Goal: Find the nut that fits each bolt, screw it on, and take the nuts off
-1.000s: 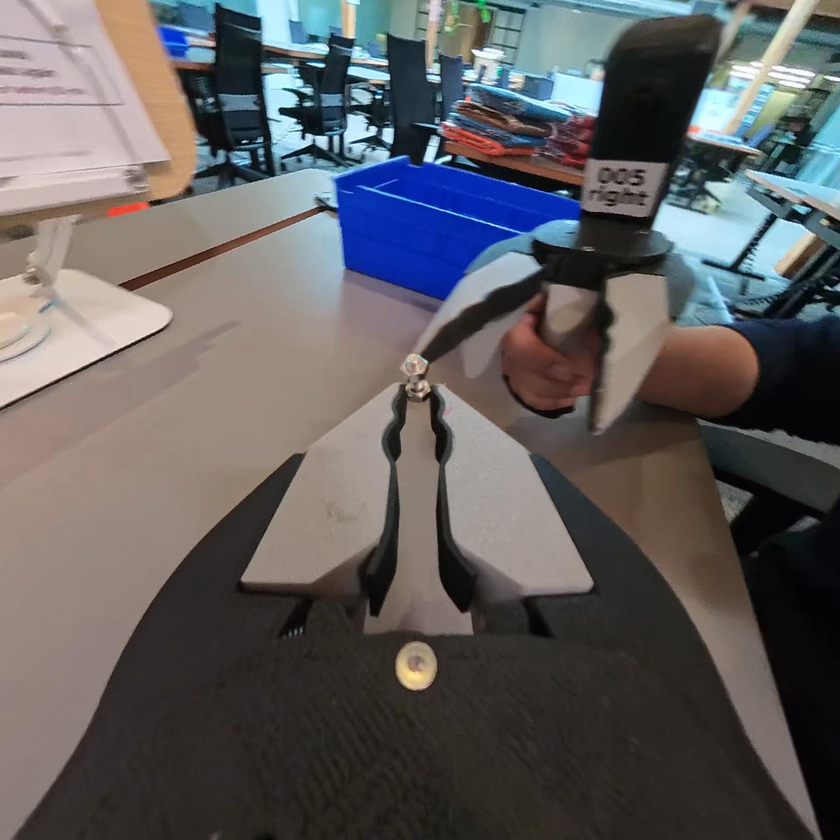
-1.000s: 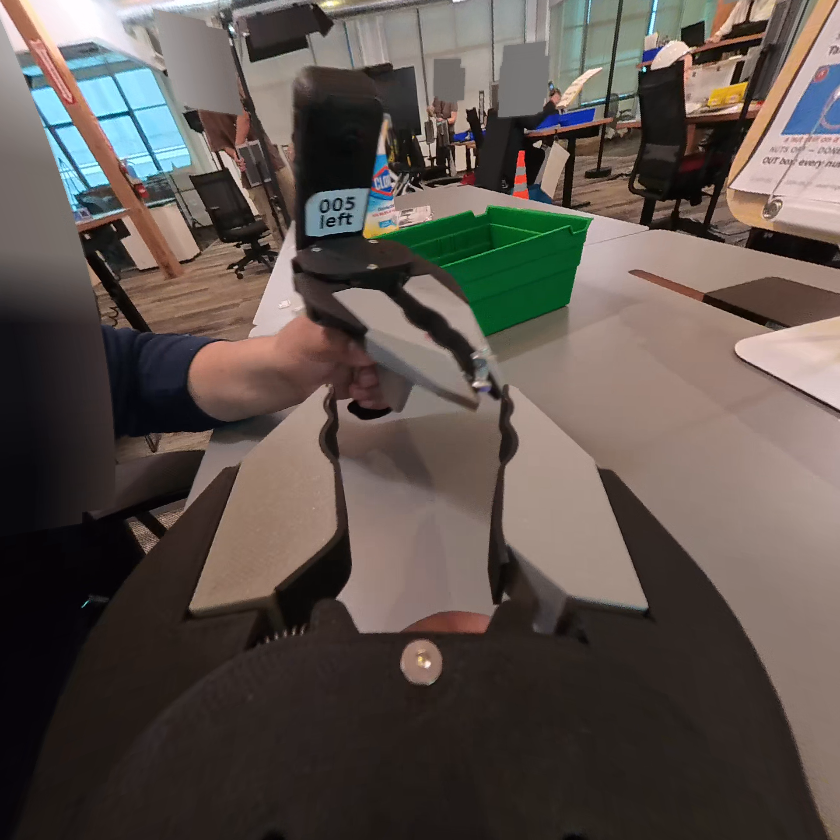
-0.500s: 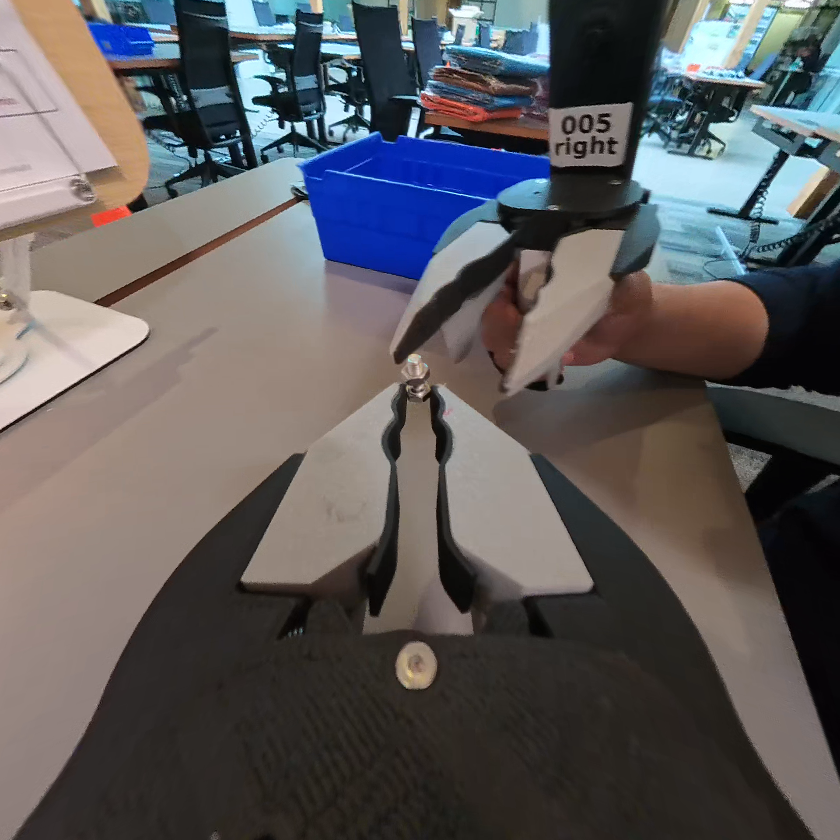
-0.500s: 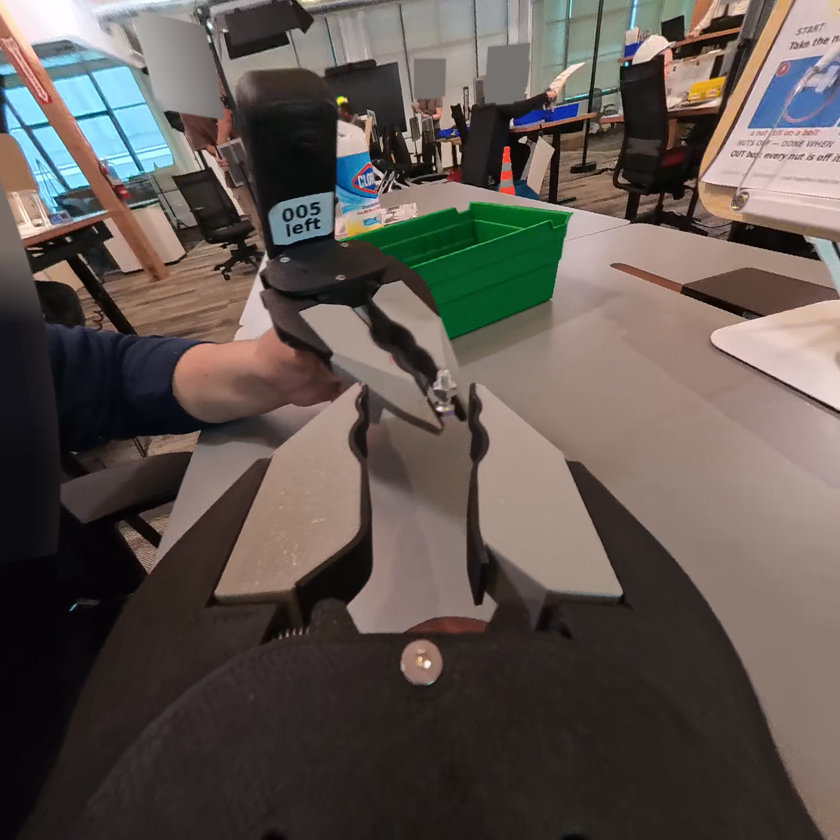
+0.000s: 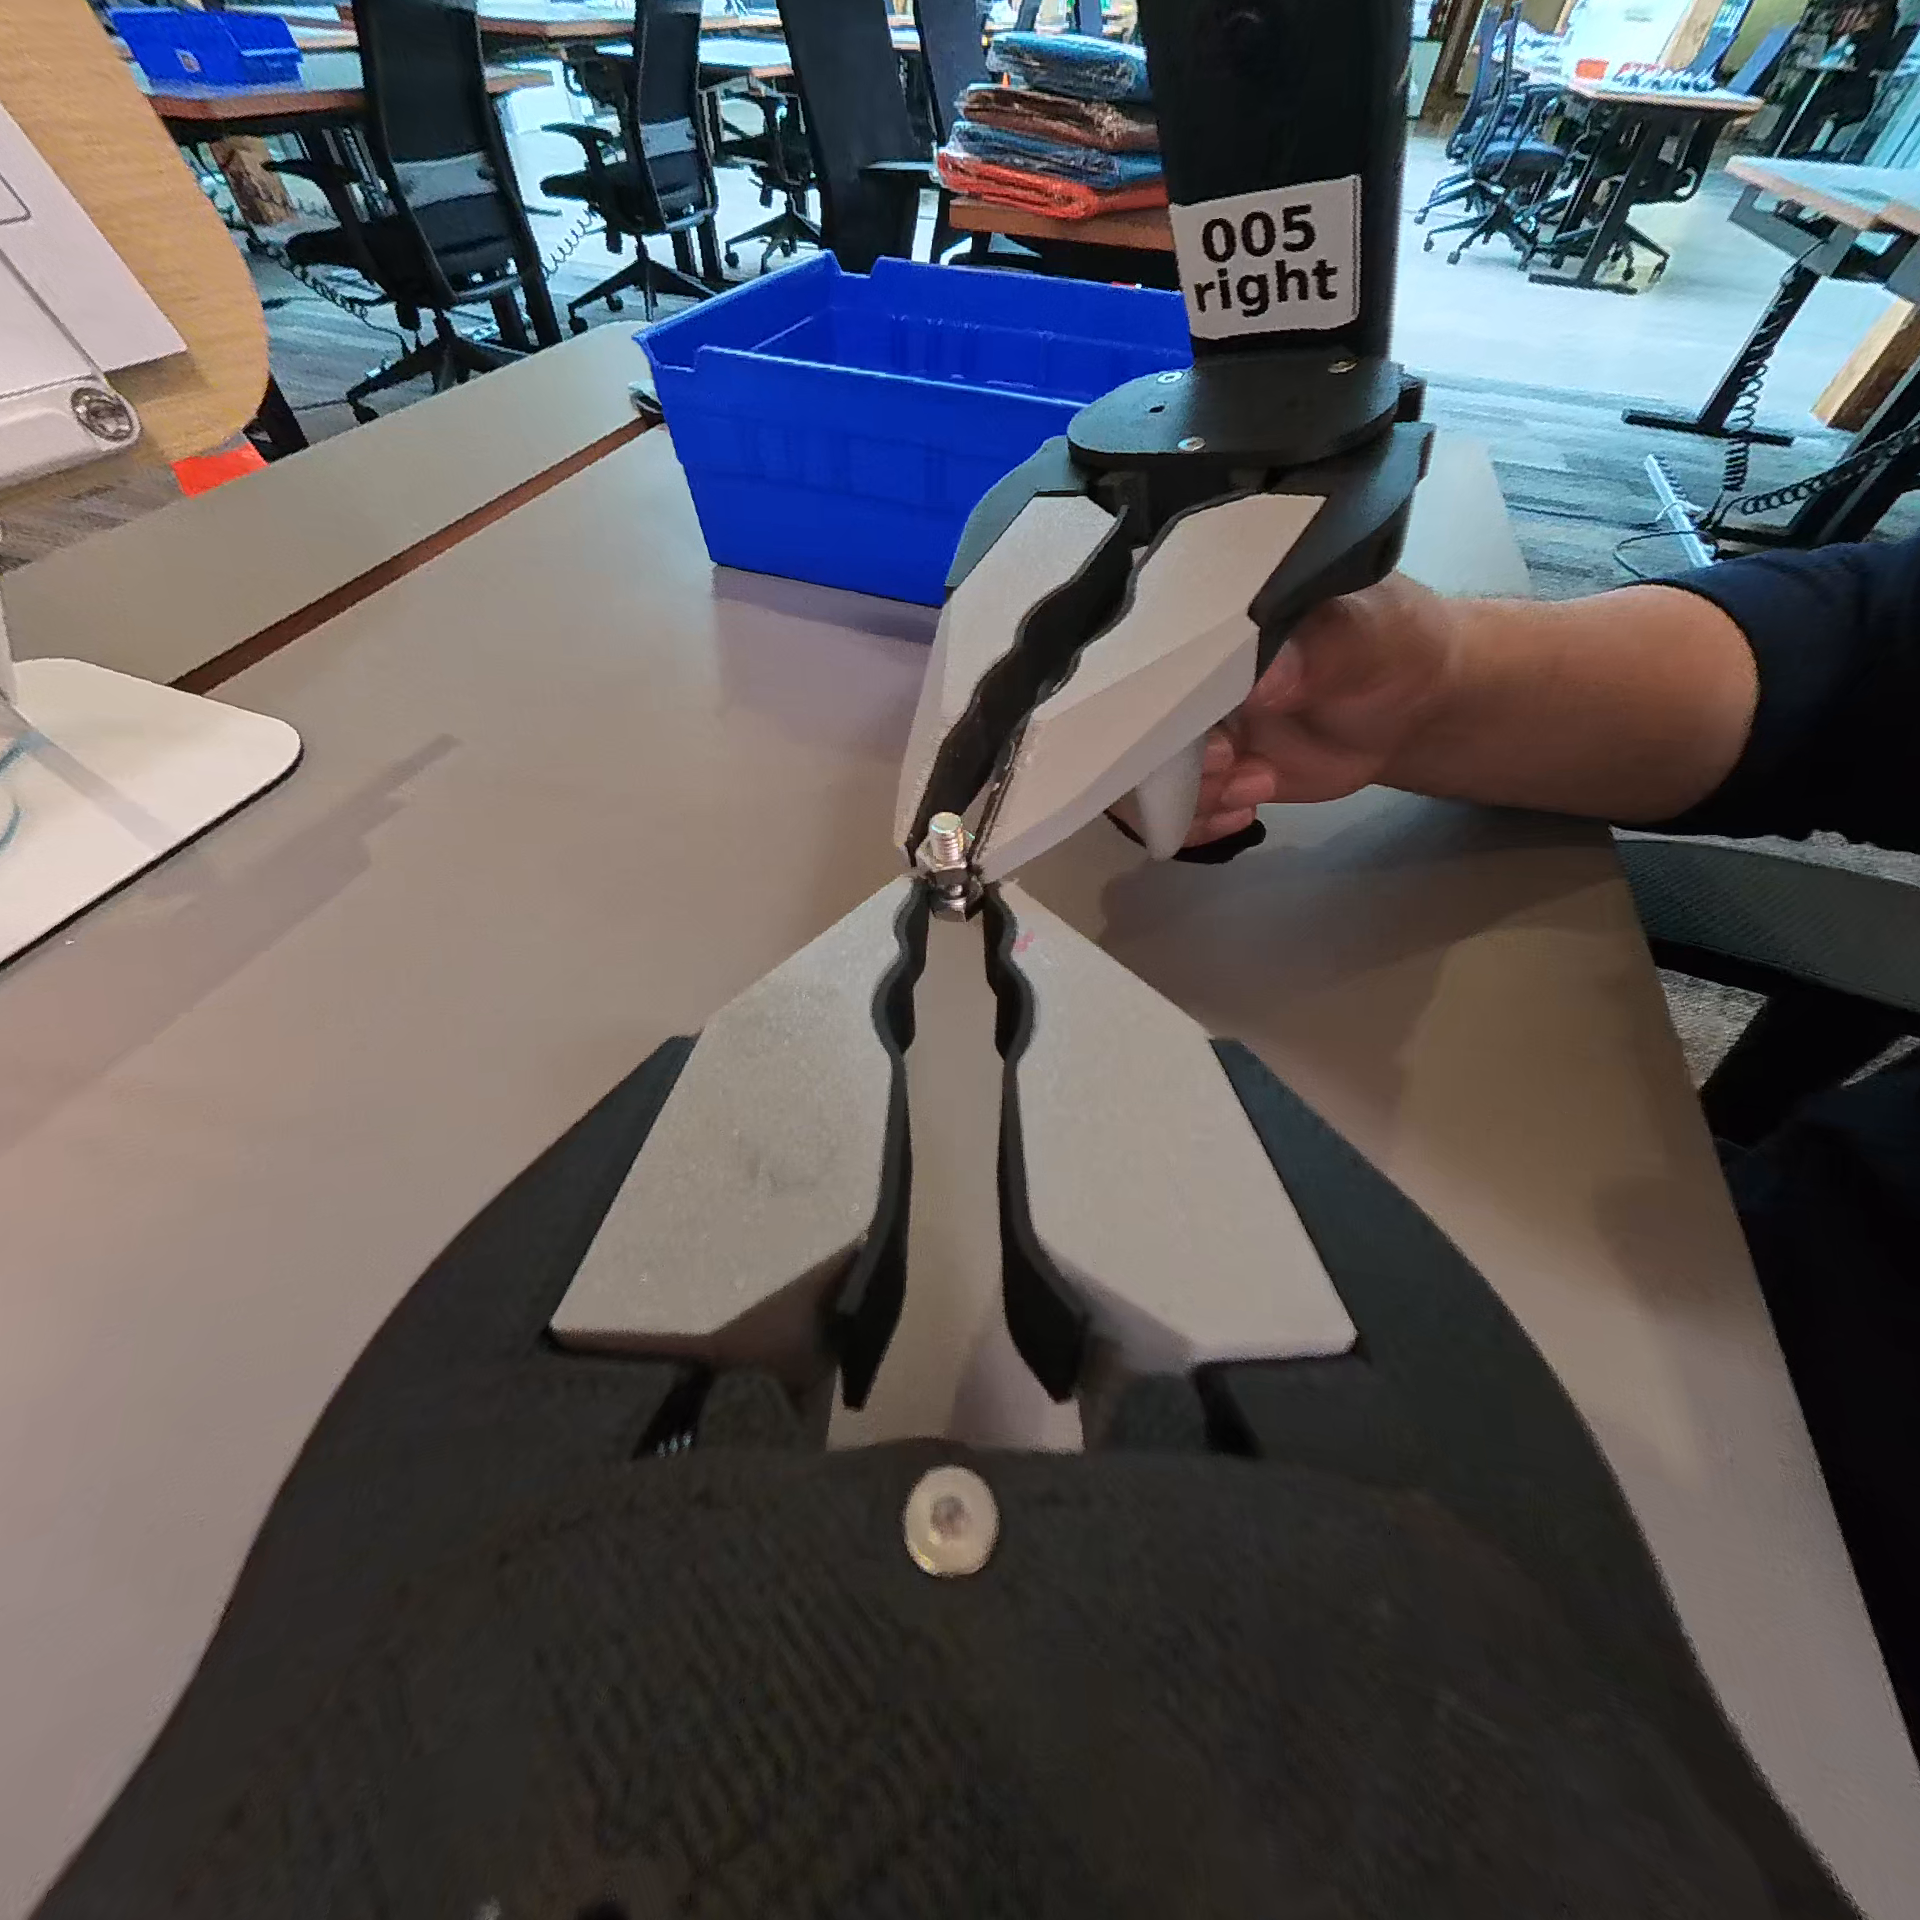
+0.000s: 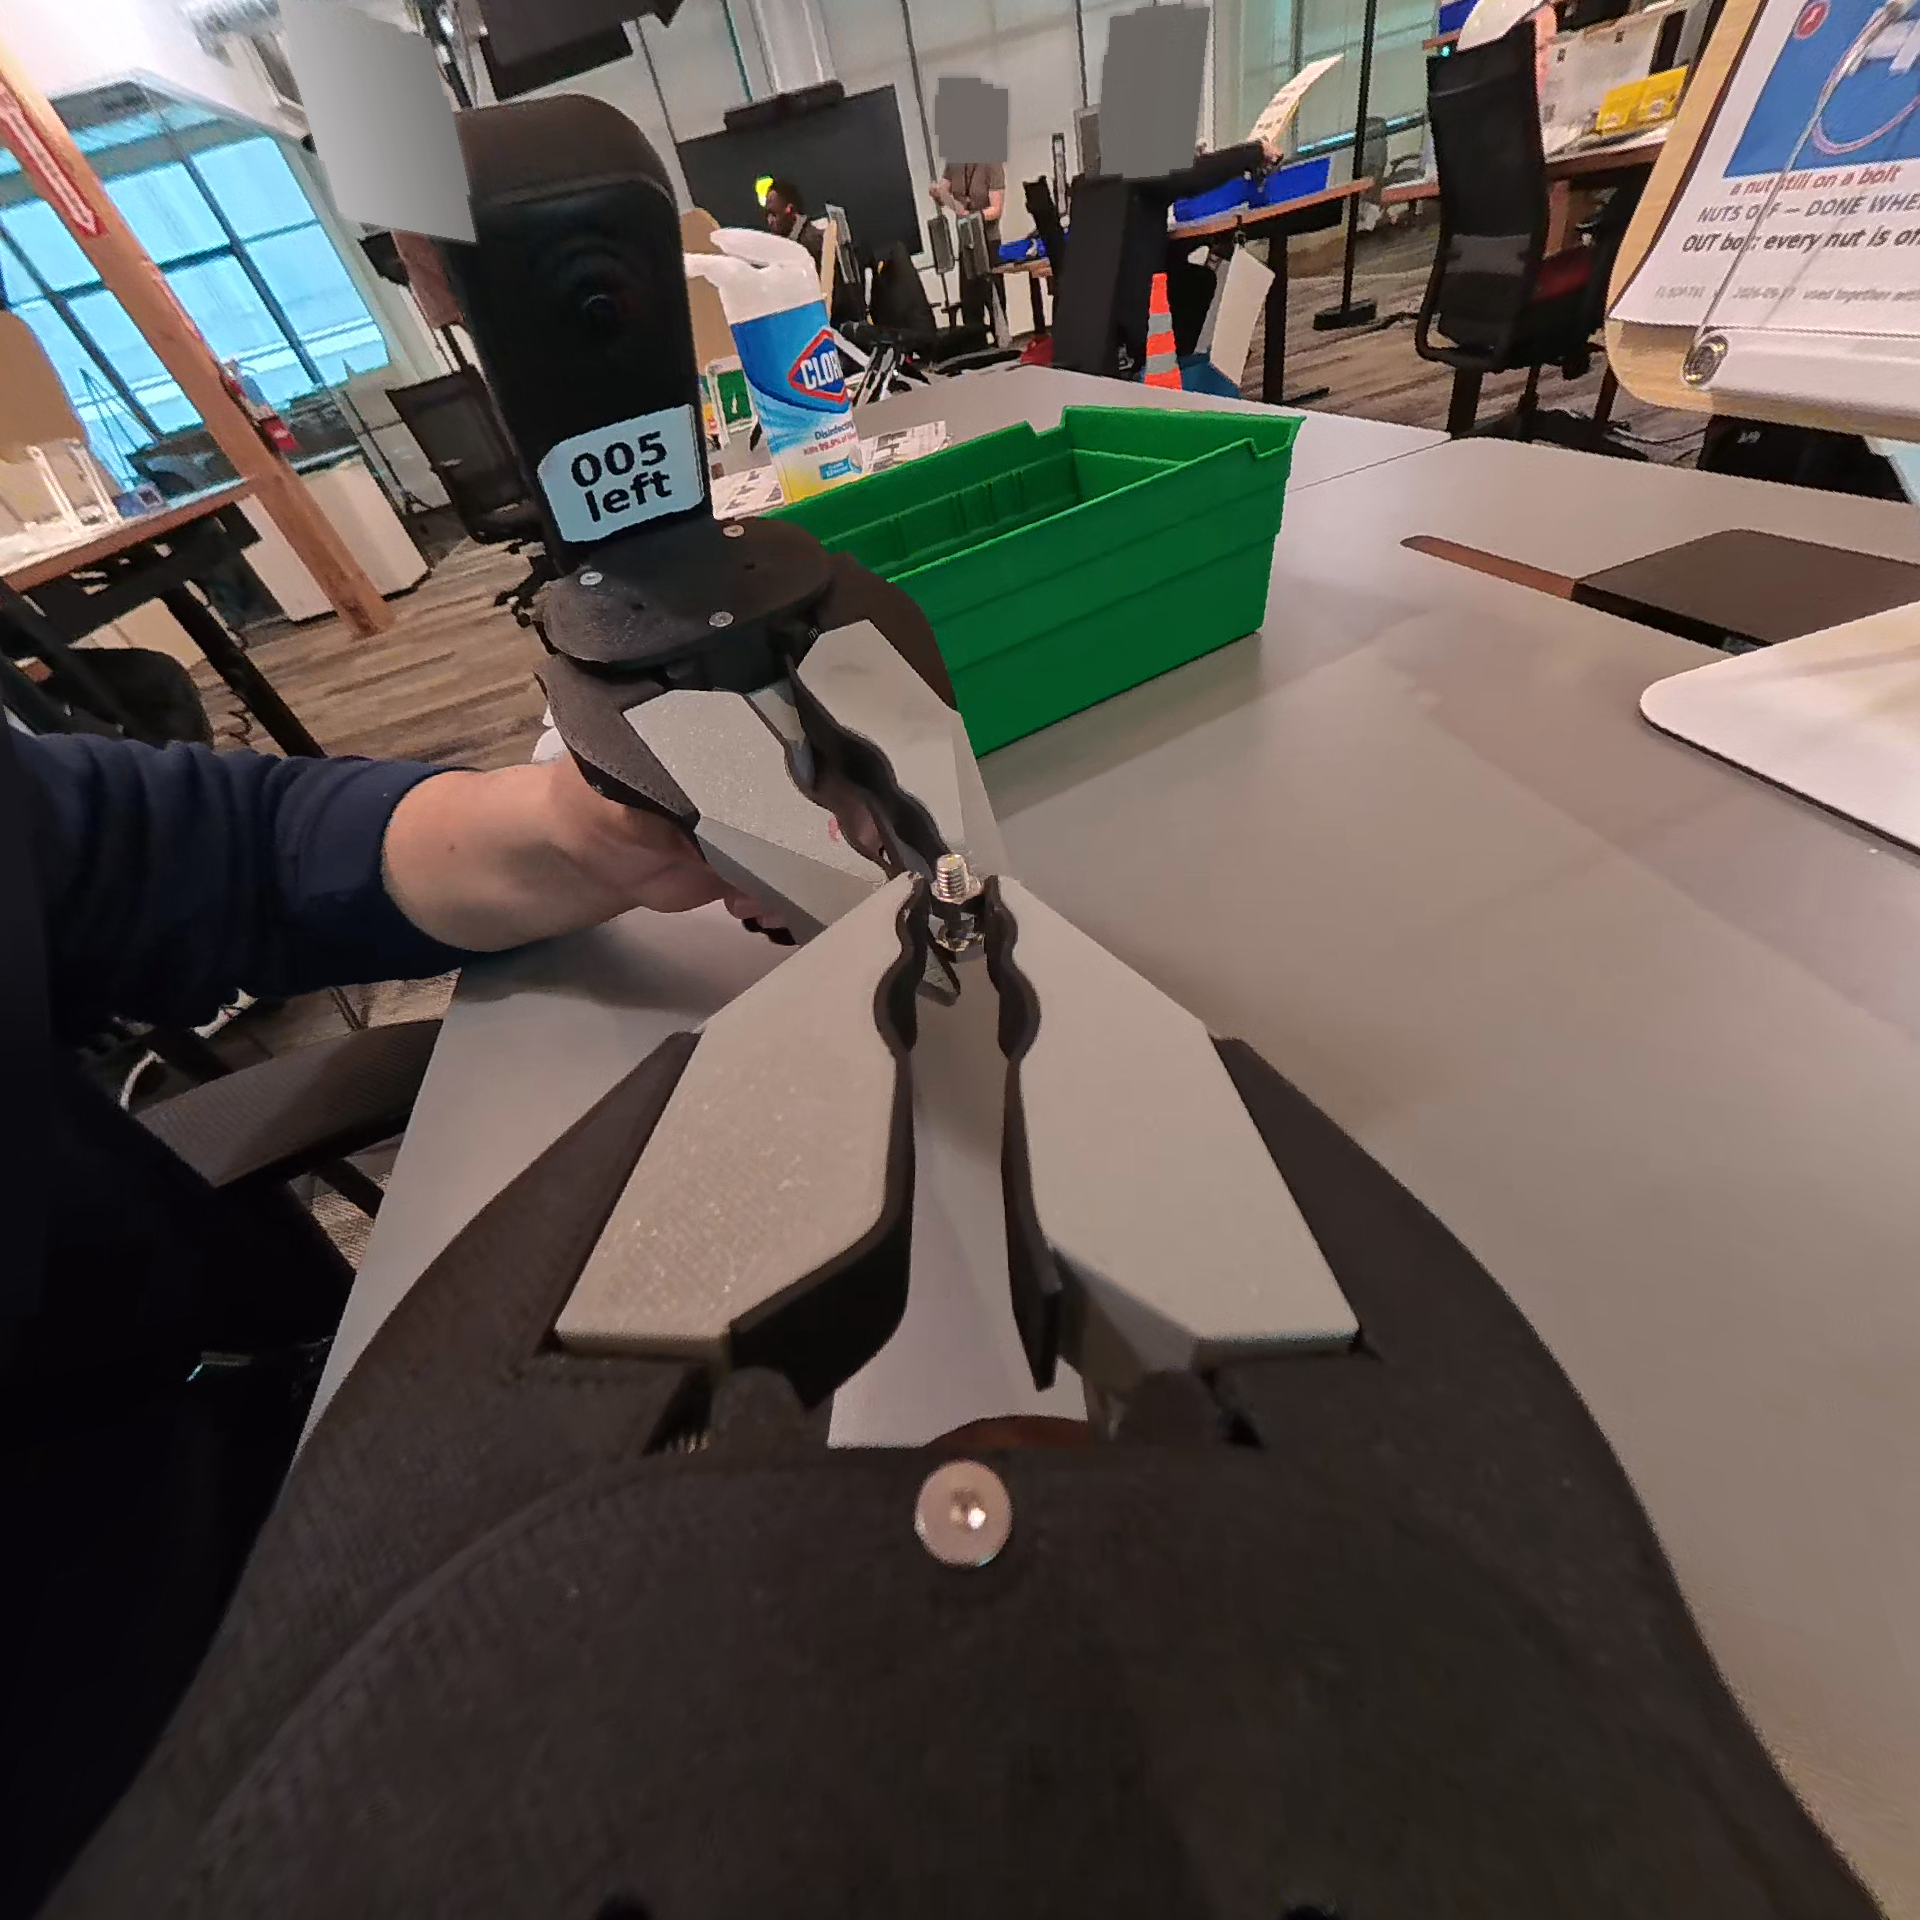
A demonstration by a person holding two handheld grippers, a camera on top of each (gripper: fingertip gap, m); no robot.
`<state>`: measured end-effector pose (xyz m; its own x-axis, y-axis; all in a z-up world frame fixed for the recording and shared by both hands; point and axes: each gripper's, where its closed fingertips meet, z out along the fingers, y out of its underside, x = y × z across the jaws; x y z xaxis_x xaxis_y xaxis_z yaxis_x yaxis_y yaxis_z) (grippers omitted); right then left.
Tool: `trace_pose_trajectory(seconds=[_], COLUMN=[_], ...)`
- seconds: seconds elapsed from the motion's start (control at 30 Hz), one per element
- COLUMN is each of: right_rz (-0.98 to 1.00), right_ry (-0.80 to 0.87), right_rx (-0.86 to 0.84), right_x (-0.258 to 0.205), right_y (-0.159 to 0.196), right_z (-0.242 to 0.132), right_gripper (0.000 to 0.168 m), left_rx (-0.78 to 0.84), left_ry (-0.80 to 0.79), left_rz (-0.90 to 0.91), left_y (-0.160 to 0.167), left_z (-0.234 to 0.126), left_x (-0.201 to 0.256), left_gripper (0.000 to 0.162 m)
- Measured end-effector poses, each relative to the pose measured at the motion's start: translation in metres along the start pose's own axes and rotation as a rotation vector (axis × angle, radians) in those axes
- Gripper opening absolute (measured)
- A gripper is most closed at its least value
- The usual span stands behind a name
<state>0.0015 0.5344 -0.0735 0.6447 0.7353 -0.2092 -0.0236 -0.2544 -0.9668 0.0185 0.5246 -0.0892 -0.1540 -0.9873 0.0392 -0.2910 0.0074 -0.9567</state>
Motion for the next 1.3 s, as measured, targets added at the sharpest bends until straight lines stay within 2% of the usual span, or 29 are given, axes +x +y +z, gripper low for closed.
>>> trace_pose_trajectory(seconds=[0.17,0.3,0.43,0.53,0.63,0.73,0.77,0.83,0.9,0.97,1.07,1.13,1.2,1.3], right_rz=[-0.055,-0.064,-0.137,-0.254,-0.348,-0.320,-0.266,-0.092,0.028,0.085,0.066,0.067,0.021,-0.094], right_ry=[0.069,0.135,0.275,0.502,0.863,1.174,1.219,1.206,1.159,1.185,1.263,1.266,1.258,1.183], right_rx=[-0.028,-0.031,0.013,0.089,0.003,-0.166,-0.228,-0.339,-0.403,-0.517,-0.630,-0.619,-0.583,-0.464], right_x=[0.007,0.020,0.034,0.041,0.074,0.118,0.132,0.155,0.173,0.191,0.208,0.208,0.200,0.168], right_y=[0.003,0.001,-0.023,-0.065,-0.084,-0.074,-0.062,-0.024,0.011,0.043,0.059,0.048,0.023,-0.031], right_z=[-0.001,-0.009,-0.038,-0.096,-0.186,-0.283,-0.306,-0.329,-0.333,-0.342,-0.359,-0.358,-0.349,-0.310], right_gripper=[0.007,0.007,0.007,0.007,0.007,0.007,0.007,0.007,0.008,0.008,0.009,0.021,0.023,0.026], left_rx=[-0.004,-0.059,-0.107,-0.127,-0.141,-0.143,-0.143,-0.139,-0.144,-0.153,-0.177,-0.187,-0.194,-0.205], left_ry=[0.001,0.036,0.015,0.006,0.014,0.024,0.029,0.031,0.029,0.018,-0.006,-0.014,-0.014,-0.008], left_rz=[-0.038,-0.153,-0.208,-0.209,-0.207,-0.191,-0.184,-0.170,-0.149,-0.125,-0.111,-0.117,-0.127,-0.134], left_y=[0.005,0.020,0.036,0.041,0.043,0.041,0.040,0.038,0.038,0.039,0.046,0.049,0.052,0.055], left_z=[0.003,0.010,0.012,0.013,0.013,0.014,0.014,0.015,0.015,0.016,0.017,0.017,0.017,0.018], left_x=[-0.004,-0.010,-0.022,-0.025,-0.024,-0.019,-0.016,-0.013,-0.011,-0.012,-0.017,-0.020,-0.022,-0.022], left_gripper=[0.010,0.031,0.032,0.031,0.031,0.030,0.030,0.029,0.029,0.027,0.027,0.026,0.026,0.026])
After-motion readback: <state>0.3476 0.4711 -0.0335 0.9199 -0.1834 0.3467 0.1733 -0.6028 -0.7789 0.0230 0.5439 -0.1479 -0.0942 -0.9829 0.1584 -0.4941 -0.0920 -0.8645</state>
